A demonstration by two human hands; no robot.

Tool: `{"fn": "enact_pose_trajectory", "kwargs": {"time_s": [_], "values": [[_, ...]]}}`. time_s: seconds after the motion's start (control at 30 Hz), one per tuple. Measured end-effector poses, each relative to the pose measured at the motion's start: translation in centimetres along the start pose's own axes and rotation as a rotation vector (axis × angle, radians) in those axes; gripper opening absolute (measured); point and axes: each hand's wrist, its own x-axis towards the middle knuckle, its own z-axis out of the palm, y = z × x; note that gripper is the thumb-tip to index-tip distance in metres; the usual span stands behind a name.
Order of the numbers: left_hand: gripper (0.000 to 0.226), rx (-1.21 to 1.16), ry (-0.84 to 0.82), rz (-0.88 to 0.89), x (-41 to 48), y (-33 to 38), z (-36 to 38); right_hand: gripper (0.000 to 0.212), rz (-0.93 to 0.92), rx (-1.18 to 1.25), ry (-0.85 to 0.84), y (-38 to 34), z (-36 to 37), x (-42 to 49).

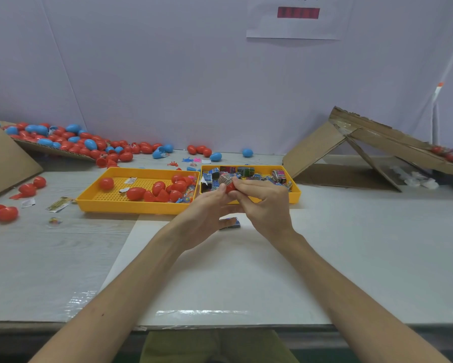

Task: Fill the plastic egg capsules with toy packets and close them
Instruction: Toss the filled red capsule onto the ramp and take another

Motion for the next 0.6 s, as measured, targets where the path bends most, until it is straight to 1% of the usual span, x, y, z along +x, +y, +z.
{"fn": "enact_pose_trajectory", "kwargs": {"time_s": [0.23,0.33,0.4,0.5,0.53,0.6], "values": [[0.046,0.022,-0.017,-0.009,0.04,-0.03,-0.13,0.024,0.011,-0.009,0.022,0.15,0.1,-0.04],[0.046,0.027,-0.032,-0.02,-0.04,0.02,-0.04,0.026,0.042,0.002,0.012,0.08,0.01,0.07],[0.046,0.028,-0.035,-0.026,-0.11,0.04,0.03,0.027,0.116,0.069,-0.025,-0.14,-0.16,0.23],[0.047,-0.019,-0.009,-0.049,-0.06,0.16,0.0,0.025,0.276,0.202,-0.049,-0.55,-0.4,0.55],[0.046,-0.046,0.007,-0.059,-0.02,0.23,-0.02,0.024,0.309,0.222,-0.041,-0.59,-0.48,0.64],[0.045,-0.073,0.038,-0.064,0.04,0.31,-0.02,0.018,0.321,0.204,-0.036,-0.55,-0.65,0.78]]}}
